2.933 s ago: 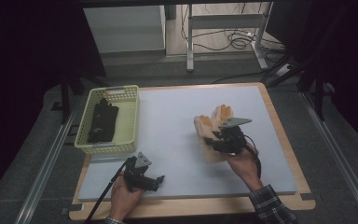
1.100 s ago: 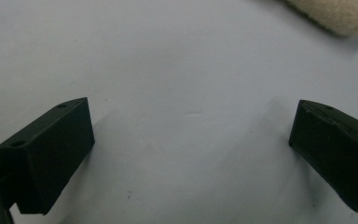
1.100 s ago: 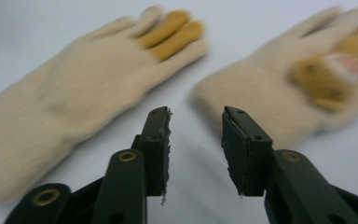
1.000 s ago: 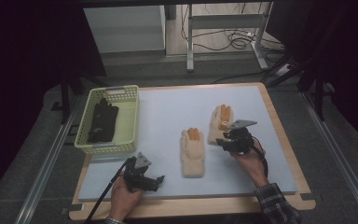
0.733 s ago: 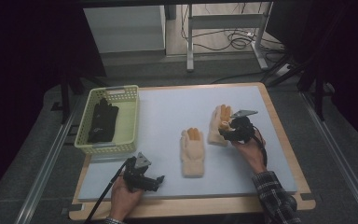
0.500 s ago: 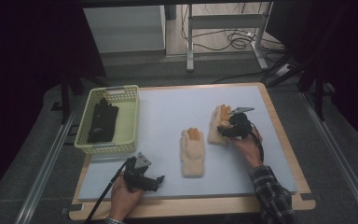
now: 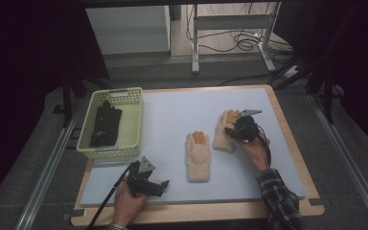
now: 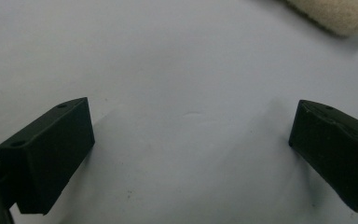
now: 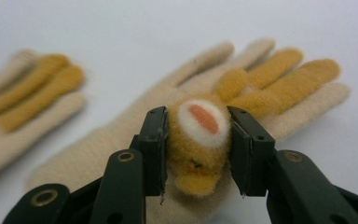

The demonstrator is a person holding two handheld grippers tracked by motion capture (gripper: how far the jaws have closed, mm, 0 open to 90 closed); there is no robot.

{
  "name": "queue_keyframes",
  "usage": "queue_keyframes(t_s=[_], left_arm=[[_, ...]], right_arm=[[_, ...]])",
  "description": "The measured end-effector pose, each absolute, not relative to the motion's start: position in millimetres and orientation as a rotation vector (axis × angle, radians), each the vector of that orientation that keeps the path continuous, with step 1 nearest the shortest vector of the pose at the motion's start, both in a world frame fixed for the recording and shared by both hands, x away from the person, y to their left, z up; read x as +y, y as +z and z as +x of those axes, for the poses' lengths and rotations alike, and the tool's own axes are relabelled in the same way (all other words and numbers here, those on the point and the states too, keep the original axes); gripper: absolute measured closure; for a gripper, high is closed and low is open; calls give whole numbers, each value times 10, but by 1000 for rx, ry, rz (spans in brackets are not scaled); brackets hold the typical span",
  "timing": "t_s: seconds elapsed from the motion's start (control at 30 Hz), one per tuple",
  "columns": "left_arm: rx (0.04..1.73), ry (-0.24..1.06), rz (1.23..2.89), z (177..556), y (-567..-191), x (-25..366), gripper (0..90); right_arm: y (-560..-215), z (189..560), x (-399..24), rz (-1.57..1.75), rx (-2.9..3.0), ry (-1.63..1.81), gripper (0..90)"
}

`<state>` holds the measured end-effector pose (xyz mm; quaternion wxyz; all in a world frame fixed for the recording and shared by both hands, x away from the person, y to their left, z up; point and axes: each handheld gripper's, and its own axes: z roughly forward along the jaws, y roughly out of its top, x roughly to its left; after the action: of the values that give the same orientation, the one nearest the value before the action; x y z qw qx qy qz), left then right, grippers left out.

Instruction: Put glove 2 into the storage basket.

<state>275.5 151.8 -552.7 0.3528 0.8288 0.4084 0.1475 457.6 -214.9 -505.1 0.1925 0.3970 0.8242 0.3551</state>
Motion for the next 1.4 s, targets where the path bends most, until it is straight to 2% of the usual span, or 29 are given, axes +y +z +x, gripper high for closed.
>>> queue_keyframes(t_s=[0.3, 0.57, 0.73, 0.93, 1.0, 1.07, 1.13, 1.17, 1.2, 1.37, 1.4], left_arm=[[1056, 383, 2147, 2753, -5526, 1519, 2], [1053, 386, 2148, 2754, -5526, 1521, 2], [1057, 386, 2141, 2752, -5528, 1517, 2], [1057, 385, 2142, 2749, -5528, 1519, 3], [1057, 385, 2142, 2748, -5528, 1519, 3], [1056, 386, 2141, 2747, -5529, 1519, 3], [1056, 387, 2141, 2746, -5529, 1519, 4], [1057, 387, 2139, 2745, -5530, 1518, 4], [1058, 387, 2138, 2745, -5531, 1518, 4], [1056, 390, 2139, 2745, -5531, 1519, 4], [1056, 390, 2138, 2744, -5531, 1519, 4]], right_arm=[[-4632, 4150, -2050, 1019, 2332, 1120, 593], [-4406, 3713, -1702, 915, 2429, 1269, 588], [-4502, 3609, -1494, 866, 2481, 1267, 585], [-4891, 3678, -1310, 902, 2554, 1237, 580], [-4997, 3685, -1282, 895, 2565, 1201, 560], [-5084, 3681, -1273, 887, 2557, 1187, 501], [-5072, 3685, -1293, 893, 2552, 1189, 421], [-5015, 3665, -1307, 866, 2550, 1163, 353], [-4979, 3644, -1318, 849, 2555, 1156, 344], [-4850, 3546, -1408, 802, 2554, 1154, 352], [-4826, 3520, -1454, 794, 2548, 1151, 407]])
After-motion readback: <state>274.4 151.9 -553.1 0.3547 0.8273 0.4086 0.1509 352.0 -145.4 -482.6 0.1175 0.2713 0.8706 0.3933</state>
